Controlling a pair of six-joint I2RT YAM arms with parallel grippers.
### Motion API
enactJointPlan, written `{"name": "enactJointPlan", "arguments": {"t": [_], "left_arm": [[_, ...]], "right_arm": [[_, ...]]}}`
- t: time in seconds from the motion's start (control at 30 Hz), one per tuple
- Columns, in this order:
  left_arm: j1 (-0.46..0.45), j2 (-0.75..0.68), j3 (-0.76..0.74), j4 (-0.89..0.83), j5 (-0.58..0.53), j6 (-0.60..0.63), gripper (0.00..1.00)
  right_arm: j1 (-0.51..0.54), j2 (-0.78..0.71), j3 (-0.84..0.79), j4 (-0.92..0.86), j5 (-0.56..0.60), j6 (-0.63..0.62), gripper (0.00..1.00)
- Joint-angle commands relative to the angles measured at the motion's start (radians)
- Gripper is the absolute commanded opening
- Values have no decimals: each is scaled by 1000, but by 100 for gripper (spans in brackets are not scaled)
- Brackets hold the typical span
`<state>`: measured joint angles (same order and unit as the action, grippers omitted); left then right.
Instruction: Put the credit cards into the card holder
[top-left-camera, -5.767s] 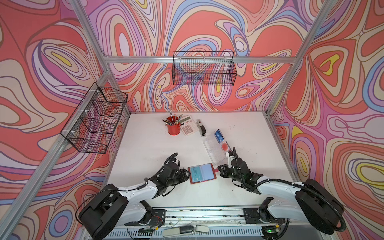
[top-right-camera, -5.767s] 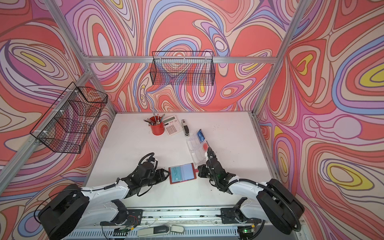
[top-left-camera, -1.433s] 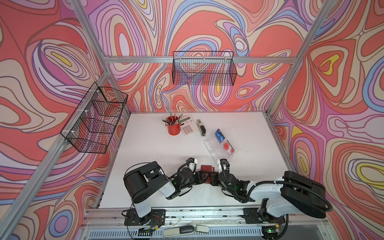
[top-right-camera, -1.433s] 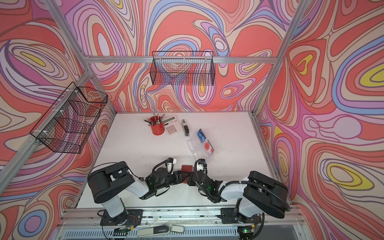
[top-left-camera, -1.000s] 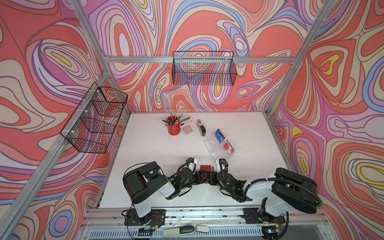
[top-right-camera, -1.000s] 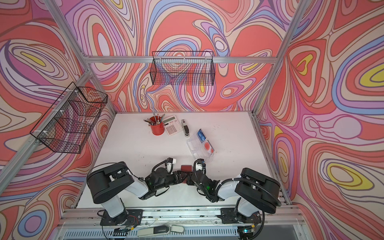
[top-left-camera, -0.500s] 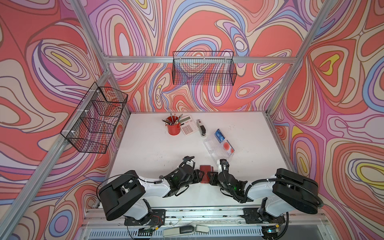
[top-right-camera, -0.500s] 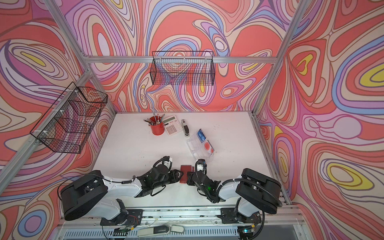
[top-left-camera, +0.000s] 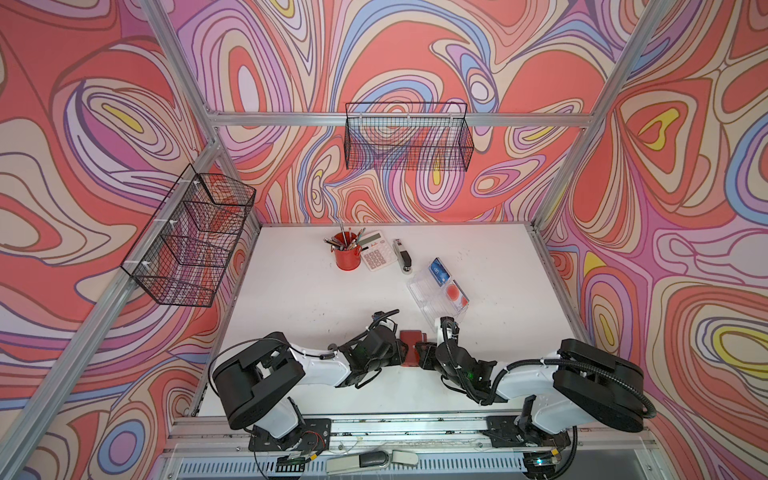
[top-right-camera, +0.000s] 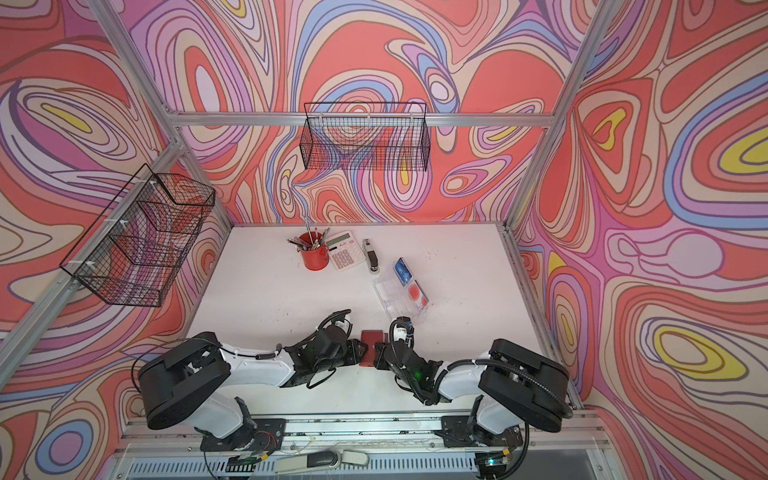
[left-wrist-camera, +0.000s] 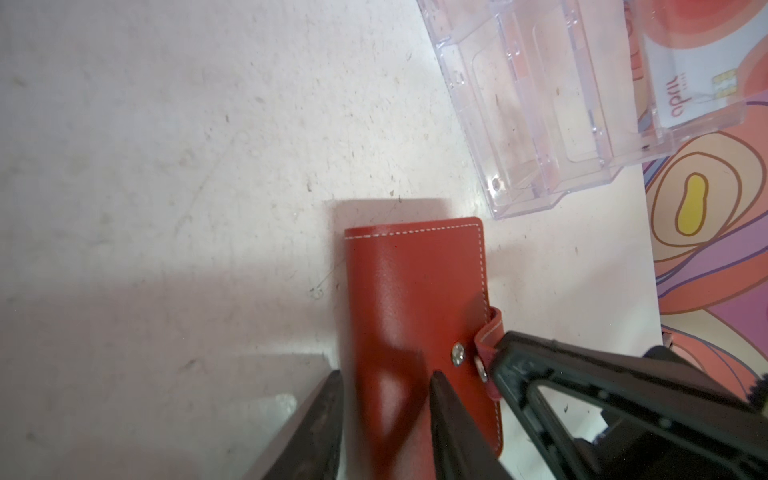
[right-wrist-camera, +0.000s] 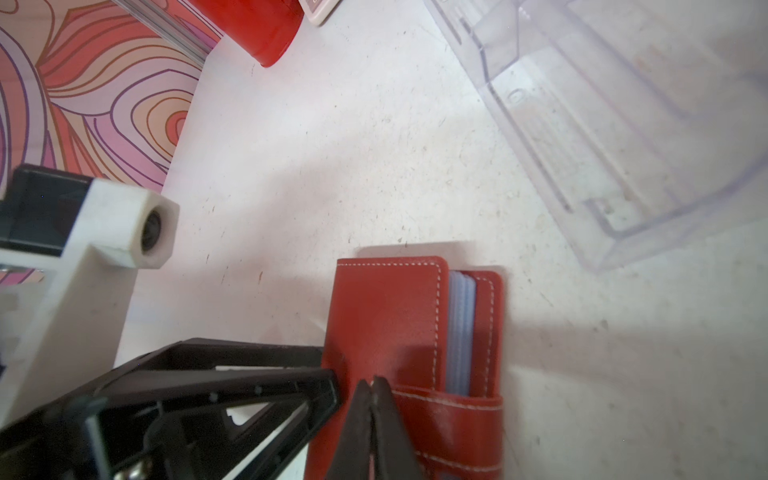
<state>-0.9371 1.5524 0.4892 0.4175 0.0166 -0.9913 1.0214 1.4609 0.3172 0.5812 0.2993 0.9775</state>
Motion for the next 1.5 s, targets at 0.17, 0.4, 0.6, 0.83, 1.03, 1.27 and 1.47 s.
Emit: {"name": "enactJointPlan", "arguments": {"t": [0.17,0.4,0.6,0.83,1.03,1.27,1.47], "left_arm": [[-3,28,14,-177,-17,4,28],[-5,34,14,-165,-2,4,28],[-4,40,14,-158,-2,0,28],[-3,44,13,-149,1,-3,28],[-4,47,13,-143,3,-5,28],[-4,43,11,-137,10,-9,28],[-4,41,10,-134,8,-14,28]], "right_arm": [[-4,11,48,-28,27,-16,0],[-4,61,56,6,-1,-12,0],[-4,98,42,53,-24,-3,0],[-4,99,49,67,-37,-11,0],[-4,113,50,55,-31,-7,0],[-4,161,2,98,-29,13,0],[7,215,-39,132,-22,26,0]]}}
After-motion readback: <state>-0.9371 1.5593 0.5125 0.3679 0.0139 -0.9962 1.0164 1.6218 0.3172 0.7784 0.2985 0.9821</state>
